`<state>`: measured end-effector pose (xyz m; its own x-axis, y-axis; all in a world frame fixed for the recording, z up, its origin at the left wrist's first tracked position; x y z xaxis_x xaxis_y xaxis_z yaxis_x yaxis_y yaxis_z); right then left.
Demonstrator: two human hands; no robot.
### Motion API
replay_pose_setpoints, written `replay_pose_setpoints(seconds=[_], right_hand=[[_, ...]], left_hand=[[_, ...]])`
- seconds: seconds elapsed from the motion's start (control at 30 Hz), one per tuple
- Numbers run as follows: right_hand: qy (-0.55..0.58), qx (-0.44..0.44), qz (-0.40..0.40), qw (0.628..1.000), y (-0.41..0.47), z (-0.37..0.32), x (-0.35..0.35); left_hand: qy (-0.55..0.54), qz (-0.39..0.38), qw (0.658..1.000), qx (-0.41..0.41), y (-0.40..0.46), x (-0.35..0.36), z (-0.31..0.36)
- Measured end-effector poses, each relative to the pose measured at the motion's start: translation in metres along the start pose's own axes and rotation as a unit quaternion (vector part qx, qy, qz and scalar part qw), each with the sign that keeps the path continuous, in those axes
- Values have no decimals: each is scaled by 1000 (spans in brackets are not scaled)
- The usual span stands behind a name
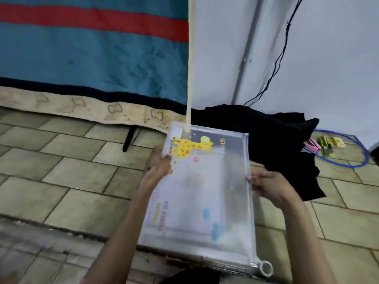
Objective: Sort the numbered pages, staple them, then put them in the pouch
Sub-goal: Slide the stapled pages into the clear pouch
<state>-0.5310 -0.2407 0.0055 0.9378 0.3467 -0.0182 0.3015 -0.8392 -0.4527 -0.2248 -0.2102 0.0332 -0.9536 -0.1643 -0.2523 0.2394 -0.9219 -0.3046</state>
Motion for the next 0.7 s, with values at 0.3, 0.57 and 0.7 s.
replay_pose_setpoints(seconds=[0.3, 0.57, 0.7], right_hand=[[66, 10, -52, 996, 60, 15, 144], [90, 56, -28, 994, 67, 28, 141], [128, 79, -74, 986, 66, 31, 145]], left_hand=[[300, 184, 936, -24, 3, -95, -27], [379, -87, 921, 3, -10, 59, -42], [320, -65, 945, 4, 3, 46, -54]])
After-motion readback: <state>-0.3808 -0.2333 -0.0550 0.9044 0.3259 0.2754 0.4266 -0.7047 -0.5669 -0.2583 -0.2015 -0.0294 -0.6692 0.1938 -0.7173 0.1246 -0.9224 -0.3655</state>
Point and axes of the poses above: each hand's wrist, its own y-axis towards the middle knuckle, its own x-axis out of the palm, z = x × y, the point moved 7 cm from there along y, towards the middle knuckle, and after that the axes turned 15 degrees about -z, right-handed, at the moved point
